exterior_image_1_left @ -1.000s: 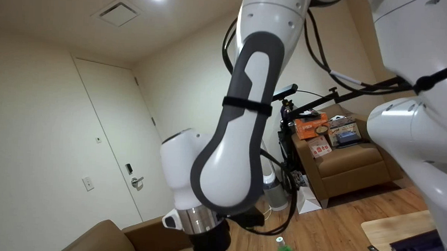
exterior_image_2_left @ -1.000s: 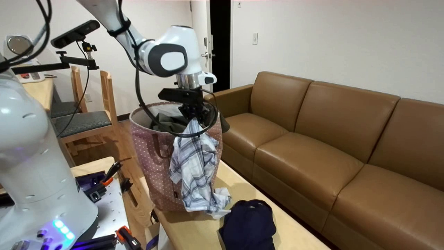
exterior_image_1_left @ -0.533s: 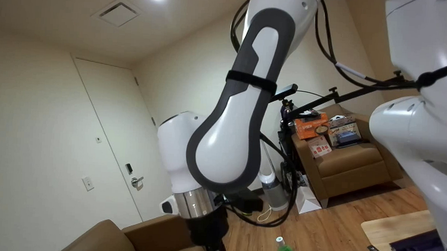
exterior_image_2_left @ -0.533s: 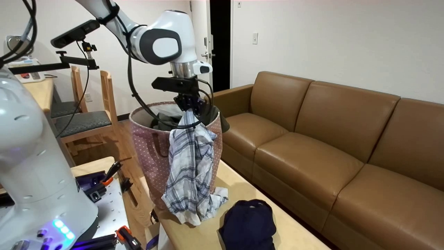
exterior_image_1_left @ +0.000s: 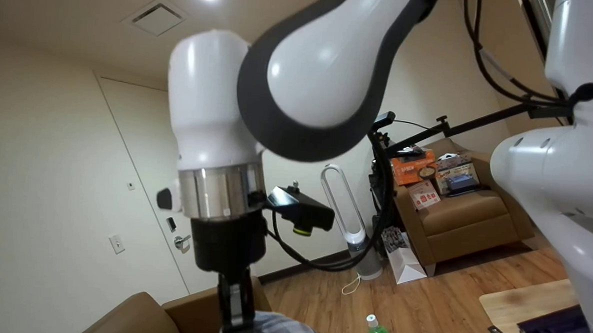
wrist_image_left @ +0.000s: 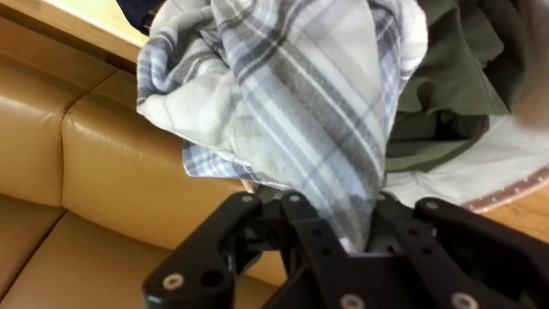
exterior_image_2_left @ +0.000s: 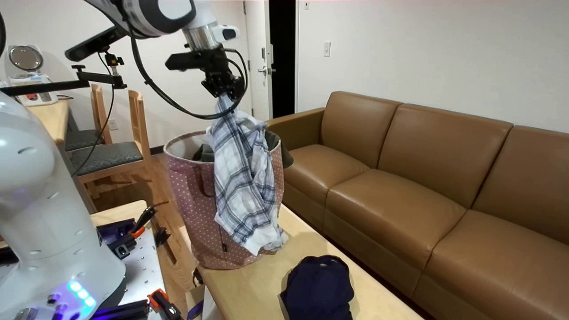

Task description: Put the checked garment in the laundry basket

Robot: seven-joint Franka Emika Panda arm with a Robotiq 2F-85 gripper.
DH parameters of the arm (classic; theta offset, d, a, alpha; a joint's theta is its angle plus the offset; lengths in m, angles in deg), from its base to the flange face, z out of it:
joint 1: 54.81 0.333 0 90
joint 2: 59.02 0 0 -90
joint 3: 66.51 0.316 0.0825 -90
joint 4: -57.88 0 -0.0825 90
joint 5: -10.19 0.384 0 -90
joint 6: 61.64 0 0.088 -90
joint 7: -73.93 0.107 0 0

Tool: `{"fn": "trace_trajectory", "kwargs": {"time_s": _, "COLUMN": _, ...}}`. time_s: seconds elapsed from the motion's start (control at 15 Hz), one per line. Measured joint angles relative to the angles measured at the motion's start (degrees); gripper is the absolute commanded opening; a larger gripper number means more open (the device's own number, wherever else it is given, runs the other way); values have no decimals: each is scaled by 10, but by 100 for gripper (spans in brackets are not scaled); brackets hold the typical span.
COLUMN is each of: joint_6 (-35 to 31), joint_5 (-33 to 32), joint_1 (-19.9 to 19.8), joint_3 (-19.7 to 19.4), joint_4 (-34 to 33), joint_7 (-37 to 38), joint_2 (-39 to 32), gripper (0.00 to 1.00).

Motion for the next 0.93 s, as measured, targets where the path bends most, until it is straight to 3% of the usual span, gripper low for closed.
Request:
{"fn": "trace_trajectory", "kwargs": {"time_s": 0.2, "joint_6": 17, "joint_5": 0, "joint_1": 14, "joint_3": 41, "joint_4": -16, "joint_7": 49, "joint_2": 78, "gripper": 4}}
{"fn": "trace_trajectory", "kwargs": {"time_s": 0.6, "joint_6": 18, "joint_5": -8, "joint_1": 53, "joint_3": 129, "joint_4": -38, "joint_7": 79, "joint_2": 188, "gripper": 4}}
{"fn": "trace_trajectory", "kwargs": {"time_s": 0.73, "joint_6": 18, "joint_5": -8, "joint_1": 64, "joint_3": 146, "joint_4": -40, "joint_7": 83, "joint_2": 199, "gripper": 4}}
{"fn": "trace_trajectory", "kwargs": {"time_s": 0.93, "joint_6": -22, "joint_5": -8, "joint_1": 74, "joint_3": 139, "joint_4": -28, "joint_7": 50, "joint_2": 175, "gripper": 4}}
